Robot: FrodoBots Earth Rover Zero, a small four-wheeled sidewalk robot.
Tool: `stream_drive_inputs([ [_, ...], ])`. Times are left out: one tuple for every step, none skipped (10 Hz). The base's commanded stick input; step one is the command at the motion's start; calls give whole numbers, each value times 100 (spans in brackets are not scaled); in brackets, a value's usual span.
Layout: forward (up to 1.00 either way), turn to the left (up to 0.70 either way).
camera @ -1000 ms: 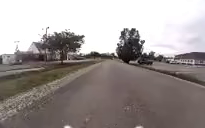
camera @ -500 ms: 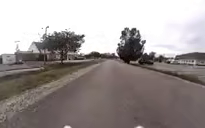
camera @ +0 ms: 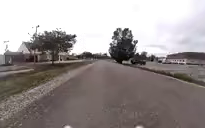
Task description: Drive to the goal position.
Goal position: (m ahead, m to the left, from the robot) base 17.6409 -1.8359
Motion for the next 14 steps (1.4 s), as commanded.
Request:
stream_drive_inputs([
  [70,0],
  [70,0],
  [70,0],
  [70,0],
  [70,0],
  [70,0],
  [70,0],
  [70,0],
  [70,0],
  [70,0],
  [70,0],
  [70,0],
  [70,0],
  [70,0],
])
